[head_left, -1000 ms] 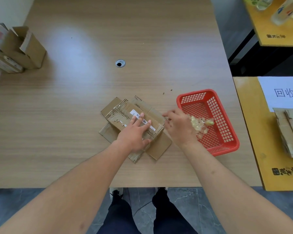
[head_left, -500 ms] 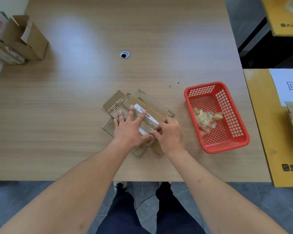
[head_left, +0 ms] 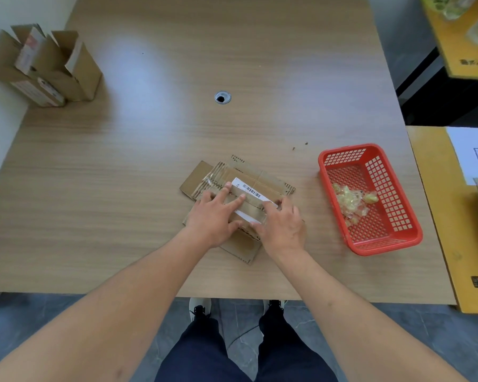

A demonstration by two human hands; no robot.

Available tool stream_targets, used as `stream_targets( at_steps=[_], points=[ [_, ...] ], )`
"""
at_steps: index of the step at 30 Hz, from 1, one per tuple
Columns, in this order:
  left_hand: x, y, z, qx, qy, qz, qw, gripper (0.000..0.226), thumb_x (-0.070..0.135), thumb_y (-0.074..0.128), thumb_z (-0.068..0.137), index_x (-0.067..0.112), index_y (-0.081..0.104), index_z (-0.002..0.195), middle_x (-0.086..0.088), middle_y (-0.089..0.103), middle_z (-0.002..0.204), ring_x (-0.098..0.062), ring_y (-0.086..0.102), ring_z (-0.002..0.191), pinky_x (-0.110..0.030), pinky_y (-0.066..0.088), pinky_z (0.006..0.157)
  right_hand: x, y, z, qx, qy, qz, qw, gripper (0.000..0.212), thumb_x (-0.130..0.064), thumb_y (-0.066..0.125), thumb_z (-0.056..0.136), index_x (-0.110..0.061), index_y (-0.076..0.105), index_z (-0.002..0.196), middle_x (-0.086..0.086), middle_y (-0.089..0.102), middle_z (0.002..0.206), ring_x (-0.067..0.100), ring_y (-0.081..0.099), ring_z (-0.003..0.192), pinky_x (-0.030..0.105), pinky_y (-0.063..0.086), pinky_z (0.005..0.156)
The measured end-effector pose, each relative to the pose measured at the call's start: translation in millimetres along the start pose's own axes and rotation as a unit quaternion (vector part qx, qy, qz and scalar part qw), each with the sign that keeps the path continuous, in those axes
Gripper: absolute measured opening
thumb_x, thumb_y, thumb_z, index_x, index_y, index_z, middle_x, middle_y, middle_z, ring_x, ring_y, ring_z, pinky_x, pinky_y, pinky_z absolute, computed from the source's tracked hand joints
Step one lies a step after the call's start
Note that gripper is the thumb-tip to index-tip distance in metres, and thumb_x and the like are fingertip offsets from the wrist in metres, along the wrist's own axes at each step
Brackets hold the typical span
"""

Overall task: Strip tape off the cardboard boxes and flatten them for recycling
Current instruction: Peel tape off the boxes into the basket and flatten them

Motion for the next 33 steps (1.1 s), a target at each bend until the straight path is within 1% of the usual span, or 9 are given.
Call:
stream_targets(
  at_steps=[5, 10, 14, 20, 23, 26, 28, 30, 33],
  points=[
    [-26.7, -7.6, 1.5, 0.034, 0.018, -0.005, 0.999, 0.063, 0.055, 0.043, 0.103, 0.043, 0.018, 0.159, 0.003, 0.0, 0.17, -0.035, 0.007, 0.154, -0.046, 0.019, 0.125, -9.9, 11.3, 0.3, -0.038, 0.007, -0.022, 0.999, 0.051, -0.044, 0.069, 0.094, -0.031, 0.054, 0.141, 0.007, 0.037, 0.155, 0.028, 0.046, 0.131, 0.038, 0.048, 0.099],
    [-40.3, -7.8, 1.8, 0.039, 0.035, -0.006, 0.999, 0.051, 0.05, 0.033, 0.107, 0.046, 0.023, 0.158, -0.002, 0.005, 0.171, -0.031, 0.0, 0.157, -0.052, -0.001, 0.125, -14.6, 12.5, 27.8, -0.097, 0.006, -0.007, 0.995, 0.052, -0.018, 0.058, 0.103, -0.03, 0.045, 0.152, 0.001, 0.011, 0.171, 0.024, 0.011, 0.158, 0.039, 0.027, 0.123],
    [-40.1, -16.9, 3.4, 0.056, 0.022, 0.006, 0.998, 0.045, 0.04, 0.035, 0.107, 0.051, 0.036, 0.151, 0.003, 0.029, 0.16, -0.031, 0.016, 0.154, -0.06, -0.01, 0.122, -54.2, 10.2, 27.4, -0.071, 0.06, -0.027, 0.995, 0.05, -0.038, 0.058, 0.102, -0.015, 0.049, 0.145, 0.013, 0.022, 0.164, 0.032, 0.028, 0.146, 0.038, 0.029, 0.117],
    [-61.3, -44.3, 28.5, 0.086, 0.023, -0.056, 0.994, 0.062, 0.012, 0.059, 0.094, 0.037, 0.045, 0.15, -0.001, 0.044, 0.143, -0.029, 0.041, 0.136, -0.053, 0.011, 0.125, -66.9, 46.0, 23.2, -0.107, 0.032, 0.005, 0.994, 0.076, -0.059, 0.034, 0.105, -0.025, 0.001, 0.165, 0.014, -0.014, 0.17, 0.033, -0.01, 0.158, 0.044, -0.002, 0.129],
    [-69.2, -39.6, 45.2, 0.032, 0.025, -0.154, 0.987, 0.058, 0.02, 0.066, 0.097, 0.037, 0.048, 0.149, -0.007, 0.025, 0.162, -0.029, 0.024, 0.151, -0.038, 0.02, 0.123, -57.3, 49.4, 37.9, -0.125, -0.02, -0.002, 0.992, 0.073, -0.056, 0.039, 0.105, -0.034, 0.002, 0.164, 0.008, -0.021, 0.17, 0.029, -0.017, 0.157, 0.043, -0.008, 0.128],
    [-74.6, -39.1, 54.3, 0.025, -0.014, -0.184, 0.982, 0.045, 0.032, 0.066, 0.098, 0.041, 0.056, 0.141, -0.006, 0.046, 0.134, -0.025, 0.047, 0.126, -0.027, 0.036, 0.102, -55.9, 42.6, 62.3, -0.153, -0.035, -0.004, 0.988, 0.071, -0.049, 0.053, 0.103, -0.043, 0.014, 0.162, 0.002, -0.019, 0.171, 0.029, -0.019, 0.157, 0.045, -0.011, 0.127],
    [-79.4, -44.0, 55.3, 0.051, -0.053, -0.165, 0.984, 0.04, 0.042, 0.064, 0.098, 0.046, 0.058, 0.137, -0.003, 0.048, 0.113, -0.027, 0.052, 0.112, -0.034, 0.043, 0.099, -62.0, 31.4, 72.9, -0.136, -0.018, -0.004, 0.991, 0.067, -0.041, 0.065, 0.098, -0.049, 0.03, 0.155, 0.003, -0.011, 0.172, 0.032, -0.013, 0.157, 0.046, -0.004, 0.127],
    [-81.4, -44.2, 51.2, 0.058, -0.081, -0.175, 0.979, 0.039, 0.044, 0.065, 0.096, 0.046, 0.06, 0.135, -0.003, 0.049, 0.106, -0.03, 0.057, 0.108, -0.039, 0.047, 0.099, -64.7, 14.9, 74.5, -0.077, 0.025, 0.011, 0.997, 0.055, -0.033, 0.074, 0.092, -0.047, 0.052, 0.141, 0.009, 0.014, 0.167, 0.035, 0.013, 0.152, 0.043, 0.016, 0.123],
    [-74.3, -35.9, 40.1, 0.063, -0.104, -0.201, 0.972, 0.043, 0.039, 0.067, 0.096, 0.037, 0.061, 0.138, -0.007, 0.067, 0.115, -0.03, 0.063, 0.111, -0.039, 0.05, 0.098, -54.3, 3.3, 65.0, -0.012, 0.094, 0.078, 0.992, 0.042, -0.037, 0.079, 0.087, -0.034, 0.064, 0.125, 0.005, 0.046, 0.132, 0.031, 0.046, 0.123, 0.038, 0.041, 0.103]
  ],
)
Point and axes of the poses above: each hand's wrist, its own z-axis towards the middle knuckle, its own y-axis out of the palm, x = y × z, the point moved 8 cm from there along z, towards the middle knuckle
